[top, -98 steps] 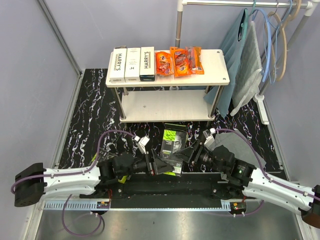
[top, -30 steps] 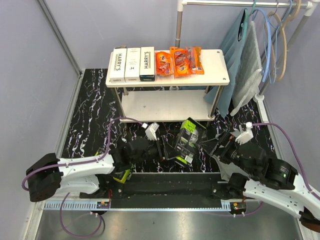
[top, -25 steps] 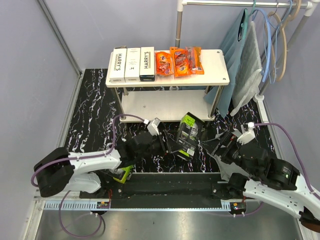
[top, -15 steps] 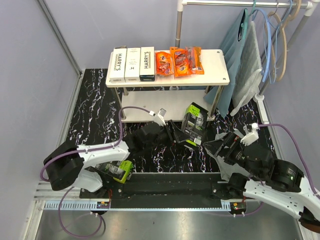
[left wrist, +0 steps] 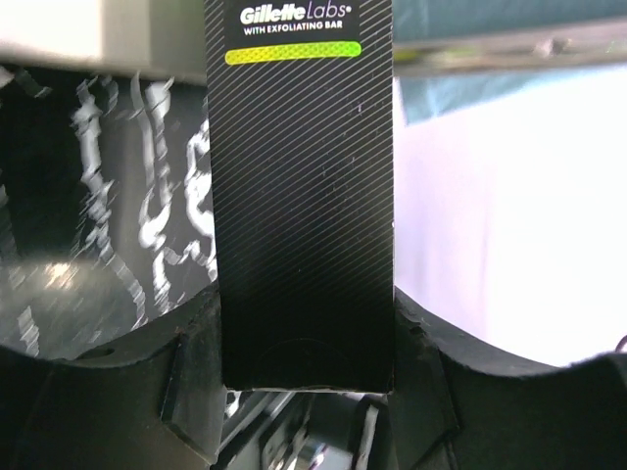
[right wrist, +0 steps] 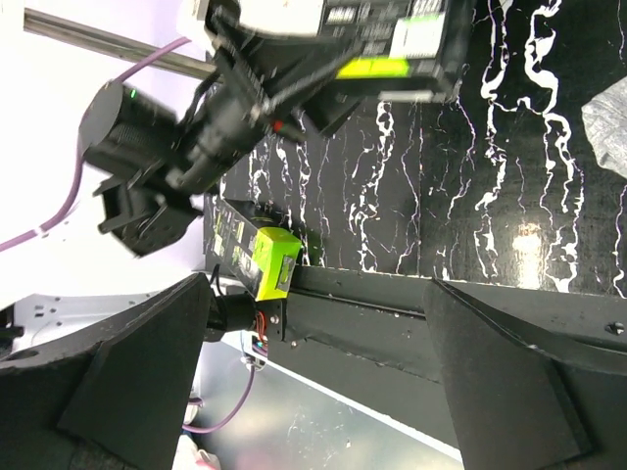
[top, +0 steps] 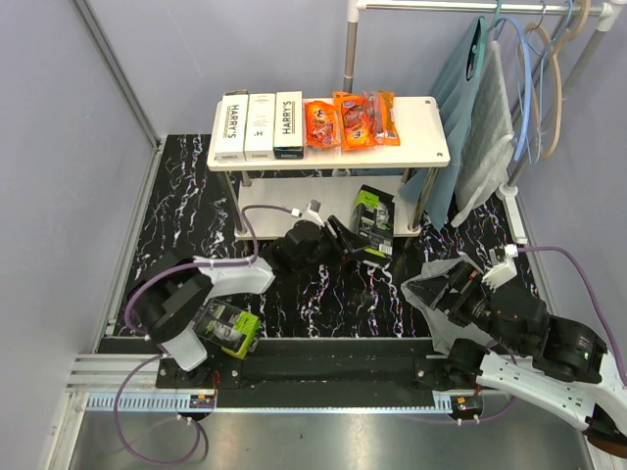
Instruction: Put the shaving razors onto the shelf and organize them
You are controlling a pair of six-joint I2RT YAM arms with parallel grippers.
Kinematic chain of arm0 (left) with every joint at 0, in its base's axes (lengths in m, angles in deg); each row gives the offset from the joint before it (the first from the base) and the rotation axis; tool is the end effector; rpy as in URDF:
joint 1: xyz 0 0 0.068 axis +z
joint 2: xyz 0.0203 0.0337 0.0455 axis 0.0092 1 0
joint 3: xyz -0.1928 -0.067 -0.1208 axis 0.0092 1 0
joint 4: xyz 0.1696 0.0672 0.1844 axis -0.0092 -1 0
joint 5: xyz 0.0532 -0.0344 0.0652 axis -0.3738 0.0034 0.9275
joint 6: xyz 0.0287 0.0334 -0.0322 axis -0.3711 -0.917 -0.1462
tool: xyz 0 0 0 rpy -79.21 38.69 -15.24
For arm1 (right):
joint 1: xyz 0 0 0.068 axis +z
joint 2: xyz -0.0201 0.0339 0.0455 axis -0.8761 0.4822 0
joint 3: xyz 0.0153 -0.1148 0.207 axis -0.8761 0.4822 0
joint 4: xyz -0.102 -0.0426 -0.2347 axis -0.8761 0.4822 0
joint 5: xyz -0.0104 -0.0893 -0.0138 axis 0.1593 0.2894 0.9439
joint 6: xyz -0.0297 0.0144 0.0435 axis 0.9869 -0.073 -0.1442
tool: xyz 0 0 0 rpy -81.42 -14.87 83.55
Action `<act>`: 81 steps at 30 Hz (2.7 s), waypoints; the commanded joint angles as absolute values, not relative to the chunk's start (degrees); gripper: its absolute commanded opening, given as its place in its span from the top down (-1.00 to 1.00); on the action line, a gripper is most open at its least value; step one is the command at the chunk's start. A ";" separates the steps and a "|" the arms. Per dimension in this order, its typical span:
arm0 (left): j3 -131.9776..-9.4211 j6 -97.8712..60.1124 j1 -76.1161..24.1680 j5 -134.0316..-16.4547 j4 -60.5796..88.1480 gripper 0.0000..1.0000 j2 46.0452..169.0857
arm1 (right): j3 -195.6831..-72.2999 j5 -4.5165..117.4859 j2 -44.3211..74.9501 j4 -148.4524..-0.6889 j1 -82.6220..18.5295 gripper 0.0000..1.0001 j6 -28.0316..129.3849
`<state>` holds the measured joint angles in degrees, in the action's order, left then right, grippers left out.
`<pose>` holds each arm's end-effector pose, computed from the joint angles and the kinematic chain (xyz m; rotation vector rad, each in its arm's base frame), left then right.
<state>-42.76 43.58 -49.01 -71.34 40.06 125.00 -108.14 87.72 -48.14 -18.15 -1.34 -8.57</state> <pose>0.2188 -0.2608 0.1595 -0.4172 2.2019 -1.4167 0.0502 0.0574 0.3171 0.3926 2.0753 0.9922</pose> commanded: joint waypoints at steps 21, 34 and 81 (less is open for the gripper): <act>-69.55 48.30 -45.09 -69.27 42.27 1.00 140.71 | -111.53 91.02 -50.56 -15.23 -1.32 -1.00 -9.22; -71.30 48.73 -44.12 -69.43 39.63 1.00 143.95 | -112.32 91.37 -51.62 -13.38 -1.41 -0.99 -9.48; -85.37 37.75 -44.83 -72.26 -4.30 -0.98 144.13 | -110.39 89.26 -52.14 -16.01 -1.32 -0.99 -9.48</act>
